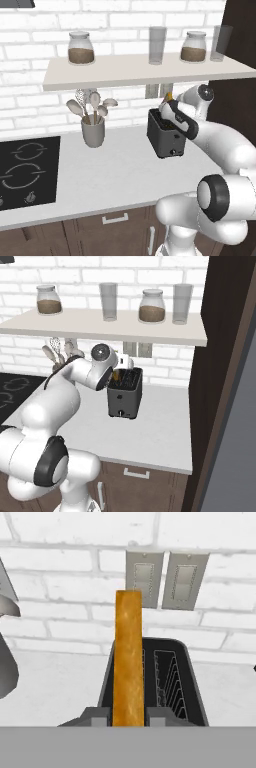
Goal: Start the toaster. Once the lever pops up, take the bread to the plate on the dining counter.
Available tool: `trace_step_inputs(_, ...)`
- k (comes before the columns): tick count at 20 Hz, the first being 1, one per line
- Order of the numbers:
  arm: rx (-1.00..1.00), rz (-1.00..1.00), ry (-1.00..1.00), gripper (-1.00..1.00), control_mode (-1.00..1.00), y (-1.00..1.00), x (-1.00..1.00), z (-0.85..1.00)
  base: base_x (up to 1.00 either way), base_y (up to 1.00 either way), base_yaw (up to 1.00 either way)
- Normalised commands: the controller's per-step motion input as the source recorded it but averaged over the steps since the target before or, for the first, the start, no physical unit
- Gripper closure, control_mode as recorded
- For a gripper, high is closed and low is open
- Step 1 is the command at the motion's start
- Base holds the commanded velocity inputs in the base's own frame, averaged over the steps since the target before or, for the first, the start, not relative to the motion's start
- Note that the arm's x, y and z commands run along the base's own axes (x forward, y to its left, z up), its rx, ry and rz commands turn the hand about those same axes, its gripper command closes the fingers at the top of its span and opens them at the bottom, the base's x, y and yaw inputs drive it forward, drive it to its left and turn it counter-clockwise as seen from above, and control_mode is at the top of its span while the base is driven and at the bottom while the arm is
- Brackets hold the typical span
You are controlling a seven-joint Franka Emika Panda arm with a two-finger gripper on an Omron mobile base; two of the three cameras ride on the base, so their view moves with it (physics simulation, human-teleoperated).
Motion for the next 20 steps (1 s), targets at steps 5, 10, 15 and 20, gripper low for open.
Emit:
trace_step_inputs(5,0.01,0.0,-0.03,1.0,-1.0,0.0,-0.36,0.31,0.0,0.0,0.0)
trace_step_inputs(10,0.02,0.0,0.0,1.0,-1.0,0.0,-0.68,0.21,0.0,0.0,0.0)
trace_step_inputs(15,0.06,0.0,0.05,1.0,-1.0,0.0,-0.92,0.33,0.0,0.0,0.0)
trace_step_inputs(20,0.04,0.0,0.05,1.0,-1.0,0.03,-0.98,0.24,0.0,0.0,0.0)
